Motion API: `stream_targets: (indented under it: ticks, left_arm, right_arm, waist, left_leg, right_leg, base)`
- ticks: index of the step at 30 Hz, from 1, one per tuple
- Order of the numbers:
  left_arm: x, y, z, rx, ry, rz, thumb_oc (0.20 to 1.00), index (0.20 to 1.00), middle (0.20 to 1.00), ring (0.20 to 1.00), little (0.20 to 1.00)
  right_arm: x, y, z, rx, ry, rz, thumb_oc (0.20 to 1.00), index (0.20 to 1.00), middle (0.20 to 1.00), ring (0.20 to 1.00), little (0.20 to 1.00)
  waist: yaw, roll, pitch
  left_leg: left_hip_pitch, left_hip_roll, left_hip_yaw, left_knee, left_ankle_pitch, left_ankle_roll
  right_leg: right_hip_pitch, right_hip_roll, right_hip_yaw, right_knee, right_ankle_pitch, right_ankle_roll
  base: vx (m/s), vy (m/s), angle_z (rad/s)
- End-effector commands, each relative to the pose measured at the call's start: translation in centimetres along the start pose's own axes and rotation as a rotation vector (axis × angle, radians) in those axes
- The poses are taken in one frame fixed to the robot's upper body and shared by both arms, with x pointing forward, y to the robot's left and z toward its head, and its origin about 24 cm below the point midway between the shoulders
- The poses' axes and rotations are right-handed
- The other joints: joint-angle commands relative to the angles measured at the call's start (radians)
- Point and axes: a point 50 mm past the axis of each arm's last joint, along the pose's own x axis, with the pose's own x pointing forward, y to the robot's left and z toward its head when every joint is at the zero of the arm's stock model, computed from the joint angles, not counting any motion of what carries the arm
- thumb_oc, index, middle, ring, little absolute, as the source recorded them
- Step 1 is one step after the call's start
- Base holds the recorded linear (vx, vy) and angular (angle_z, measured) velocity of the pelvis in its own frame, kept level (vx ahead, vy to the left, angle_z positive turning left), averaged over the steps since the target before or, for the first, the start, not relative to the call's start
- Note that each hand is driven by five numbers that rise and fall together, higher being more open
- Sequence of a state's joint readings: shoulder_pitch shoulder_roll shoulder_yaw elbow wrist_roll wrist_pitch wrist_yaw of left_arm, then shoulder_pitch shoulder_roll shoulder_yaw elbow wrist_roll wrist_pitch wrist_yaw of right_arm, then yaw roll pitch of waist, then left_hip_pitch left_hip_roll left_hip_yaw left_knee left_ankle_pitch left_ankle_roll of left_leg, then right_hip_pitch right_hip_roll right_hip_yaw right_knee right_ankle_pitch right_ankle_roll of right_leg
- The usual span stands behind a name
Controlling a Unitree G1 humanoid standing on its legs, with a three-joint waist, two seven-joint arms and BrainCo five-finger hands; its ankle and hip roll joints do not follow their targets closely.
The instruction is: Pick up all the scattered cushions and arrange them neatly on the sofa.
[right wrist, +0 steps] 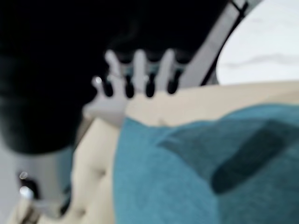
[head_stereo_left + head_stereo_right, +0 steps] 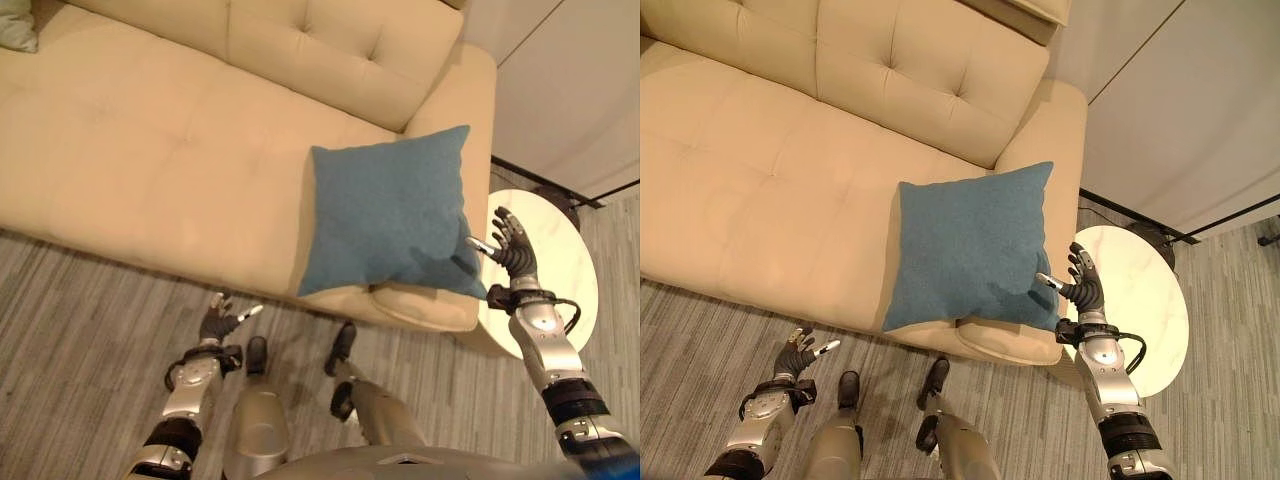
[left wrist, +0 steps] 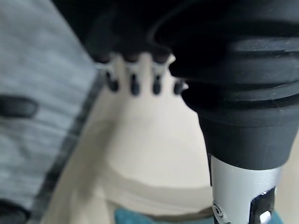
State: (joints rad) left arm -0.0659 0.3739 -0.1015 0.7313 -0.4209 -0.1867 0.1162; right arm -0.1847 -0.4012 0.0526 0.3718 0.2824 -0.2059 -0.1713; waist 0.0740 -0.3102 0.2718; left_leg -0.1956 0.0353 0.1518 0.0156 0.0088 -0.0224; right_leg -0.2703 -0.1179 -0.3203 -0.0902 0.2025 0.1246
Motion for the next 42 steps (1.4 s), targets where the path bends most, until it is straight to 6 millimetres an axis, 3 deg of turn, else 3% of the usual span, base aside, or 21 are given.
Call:
stream_targets:
  ticks: [1,13,14,24,27,29,30,33,37,42]
  left_arm:
    - [0.7,-1.1,2.0,-0.013,-0.093,-0.020,1.000,1.000,1.000,1.000,1.000]
    - [1.2,-2.8,4.1,-0.004,-0.168,-0.063,1.000,1.000,1.000,1.000,1.000]
    - [-2.1,-4.9,-2.9,0.007,0.068,-0.167,1.000,1.000,1.000,1.000,1.000]
    - [-1.7,-4.4,-2.4,0.032,0.053,-0.156,1.000,1.000,1.000,1.000,1.000]
    - [-0.4,-5.4,0.2,0.028,-0.025,-0.169,1.000,1.000,1.000,1.000,1.000]
    - [-0.1,-5.6,0.8,0.026,-0.042,-0.168,1.000,1.000,1.000,1.000,1.000]
    - [0.6,-6.0,2.6,0.011,-0.097,-0.164,1.000,1.000,1.000,1.000,1.000]
    - [1.4,-6.6,4.9,-0.012,-0.165,-0.159,1.000,1.000,1.000,1.000,1.000]
    - [2.3,-6.2,7.4,-0.030,-0.236,-0.121,1.000,1.000,1.000,1.000,1.000]
    - [2.8,-6.1,9.0,-0.056,-0.278,-0.098,1.000,1.000,1.000,1.000,1.000]
  right_arm:
    - [1.6,-0.9,3.4,0.040,-0.165,-0.074,1.000,1.000,1.000,1.000,1.000]
    - [2.4,-0.3,3.0,0.018,-0.127,-0.073,1.000,1.000,1.000,1.000,1.000]
    - [-1.8,-0.3,-2.6,-0.233,0.120,0.115,1.000,1.000,1.000,1.000,1.000]
    - [-2.0,-1.7,-2.9,-0.254,0.138,0.068,1.000,1.000,1.000,1.000,1.000]
    - [-0.2,-1.8,-1.3,-0.274,0.084,0.042,1.000,1.000,1.000,1.000,1.000]
    - [0.3,-1.6,-0.8,-0.275,0.069,0.041,1.000,1.000,1.000,1.000,1.000]
    - [1.5,-1.2,0.7,-0.269,0.016,0.037,1.000,1.000,1.000,1.000,1.000]
    - [3.0,-1.0,2.4,-0.250,-0.033,0.013,1.000,1.000,1.000,1.000,1.000]
    - [4.9,-1.3,4.7,-0.234,-0.092,-0.042,1.000,1.000,1.000,1.000,1.000]
    - [6.6,-1.7,7.5,-0.225,-0.156,-0.091,1.000,1.000,1.000,1.000,1.000]
  waist:
    - [0.023,0.034,0.007]
    - [0.018,0.064,0.027]
    - [-0.065,0.204,-0.204]
    - [-0.078,0.206,-0.217]
    - [-0.083,0.205,-0.152]
    - [-0.082,0.204,-0.134]
    - [-0.084,0.201,-0.085]
    - [-0.089,0.199,-0.030]
    - [-0.093,0.201,-0.009]
    - [-0.089,0.196,0.010]
  left_leg:
    - [-0.023,-0.007,-0.080,-0.011,-0.001,-0.029]
    - [-0.042,-0.016,-0.083,-0.025,0.013,-0.028]
    - [0.173,-0.001,-0.014,-0.022,-0.003,-0.043]
    - [0.238,0.013,0.013,-0.064,-0.004,-0.040]
    - [0.181,0.016,0.025,-0.022,-0.011,-0.037]
    - [0.158,0.017,0.027,-0.005,-0.014,-0.036]
    - [0.089,0.019,0.024,0.047,-0.020,-0.033]
    - [-0.014,0.020,0.025,0.114,-0.021,-0.027]
    - [-0.121,0.018,0.025,0.172,-0.027,-0.018]
    - [-0.180,0.019,0.025,0.197,-0.026,-0.015]
  right_leg:
    - [0.070,-0.021,0.005,0.014,-0.018,0.088]
    - [0.040,-0.040,-0.001,0.024,-0.017,0.087]
    - [0.267,-0.002,0.094,0.050,-0.143,0.049]
    - [0.306,0.001,0.084,0.032,-0.151,0.048]
    - [0.241,-0.008,0.098,0.063,-0.148,0.047]
    - [0.217,-0.011,0.100,0.075,-0.145,0.046]
    - [0.148,-0.020,0.110,0.113,-0.136,0.042]
    - [0.046,-0.034,0.120,0.163,-0.118,0.036]
    - [-0.073,-0.044,0.134,0.213,-0.108,0.030]
    - [-0.136,-0.052,0.147,0.226,-0.098,0.029]
  base:
    - [0.01,0.022,0.05]
    - [0.00,0.022,0.05]
    - [0.00,0.000,0.00]
    - [0.02,0.008,-0.09]
    - [-0.17,-0.005,-0.05]
    - [-0.23,-0.016,-0.10]
    - [-0.38,-0.018,-0.20]
    - [-0.30,0.001,-0.13]
    - [-0.12,0.027,-0.05]
    - [-0.04,0.020,-0.18]
